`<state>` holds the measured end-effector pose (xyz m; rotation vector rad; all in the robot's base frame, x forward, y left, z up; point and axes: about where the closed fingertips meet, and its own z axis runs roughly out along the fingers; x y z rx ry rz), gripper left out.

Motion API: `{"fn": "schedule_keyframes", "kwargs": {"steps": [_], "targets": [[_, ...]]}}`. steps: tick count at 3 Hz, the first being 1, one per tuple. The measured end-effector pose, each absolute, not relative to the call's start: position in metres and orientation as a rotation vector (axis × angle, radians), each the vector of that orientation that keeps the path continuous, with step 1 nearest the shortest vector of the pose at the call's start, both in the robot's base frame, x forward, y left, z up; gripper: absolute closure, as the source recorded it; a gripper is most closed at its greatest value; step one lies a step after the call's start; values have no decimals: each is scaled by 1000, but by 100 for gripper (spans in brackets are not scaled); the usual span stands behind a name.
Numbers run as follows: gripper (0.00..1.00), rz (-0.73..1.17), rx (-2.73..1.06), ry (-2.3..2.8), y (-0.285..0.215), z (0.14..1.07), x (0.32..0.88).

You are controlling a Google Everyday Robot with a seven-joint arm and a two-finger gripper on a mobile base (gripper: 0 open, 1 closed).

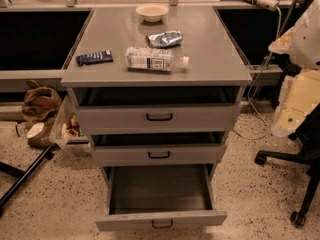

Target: Close bottom drawer

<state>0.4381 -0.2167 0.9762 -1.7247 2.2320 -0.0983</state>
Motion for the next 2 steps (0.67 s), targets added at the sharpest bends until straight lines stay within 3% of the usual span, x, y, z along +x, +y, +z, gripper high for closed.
{"fn": "schedule_keyframes", "kwargs": {"steps": [2], "targets": [[0, -50, -1705, 2249, -215, 953, 436]]}}
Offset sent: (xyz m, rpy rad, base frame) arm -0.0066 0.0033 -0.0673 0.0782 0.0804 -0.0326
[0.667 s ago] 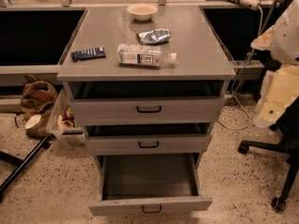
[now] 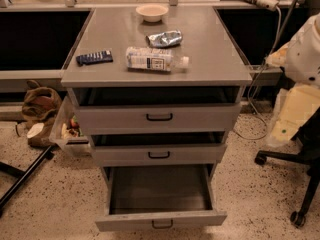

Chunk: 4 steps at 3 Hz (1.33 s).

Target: Close bottom drawer

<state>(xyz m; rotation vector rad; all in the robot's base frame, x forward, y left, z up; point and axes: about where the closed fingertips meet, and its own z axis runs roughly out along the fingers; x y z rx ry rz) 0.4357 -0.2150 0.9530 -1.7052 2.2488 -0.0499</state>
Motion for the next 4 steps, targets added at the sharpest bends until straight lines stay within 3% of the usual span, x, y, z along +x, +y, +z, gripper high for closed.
{"fn": "schedule_keyframes", "kwargs": {"steps": [2, 3, 4], "targets": [[0, 141, -1748, 2225, -191, 831, 409], [0, 336, -1784, 2222, -177, 756, 384], [0, 336, -1784, 2222, -177, 756, 384]]}}
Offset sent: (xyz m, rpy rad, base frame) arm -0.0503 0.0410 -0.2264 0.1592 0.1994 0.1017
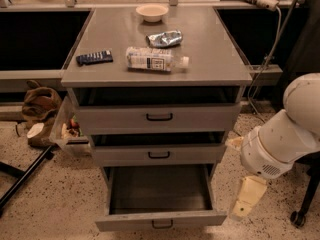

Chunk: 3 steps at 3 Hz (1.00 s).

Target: Close bottom drawer

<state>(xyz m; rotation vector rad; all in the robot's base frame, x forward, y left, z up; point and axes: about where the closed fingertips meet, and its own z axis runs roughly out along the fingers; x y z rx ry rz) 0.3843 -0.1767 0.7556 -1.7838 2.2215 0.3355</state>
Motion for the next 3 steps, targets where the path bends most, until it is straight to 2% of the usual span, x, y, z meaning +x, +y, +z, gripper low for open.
{"fn": "schedule_keyframes", "kwargs": {"steps": [1, 2, 3], "targets": [[0, 471, -1715, 2213, -164, 710, 392], [0, 701, -1543, 2104, -129, 644, 400], [0, 838, -1442, 1960, -90, 590, 417]]}}
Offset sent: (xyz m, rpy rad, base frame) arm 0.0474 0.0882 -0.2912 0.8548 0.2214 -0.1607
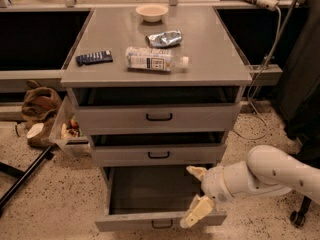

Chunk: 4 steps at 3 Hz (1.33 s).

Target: Close bottom drawer

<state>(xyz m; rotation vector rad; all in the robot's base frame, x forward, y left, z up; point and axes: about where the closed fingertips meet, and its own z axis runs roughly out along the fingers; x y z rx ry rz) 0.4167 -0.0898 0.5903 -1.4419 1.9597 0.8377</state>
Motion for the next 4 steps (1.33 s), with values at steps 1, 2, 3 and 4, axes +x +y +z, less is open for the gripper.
{"fn": "schedule_keyframes", "kwargs": {"steps": [1, 2, 3, 4], "targets": [[0, 981, -1387, 1887, -68, 533, 415], [0, 1131, -1365, 1907, -63, 465, 386], [0, 1128, -1372, 1915, -58, 459, 385], [0, 1085, -1380, 1985, -62, 399, 403]]}}
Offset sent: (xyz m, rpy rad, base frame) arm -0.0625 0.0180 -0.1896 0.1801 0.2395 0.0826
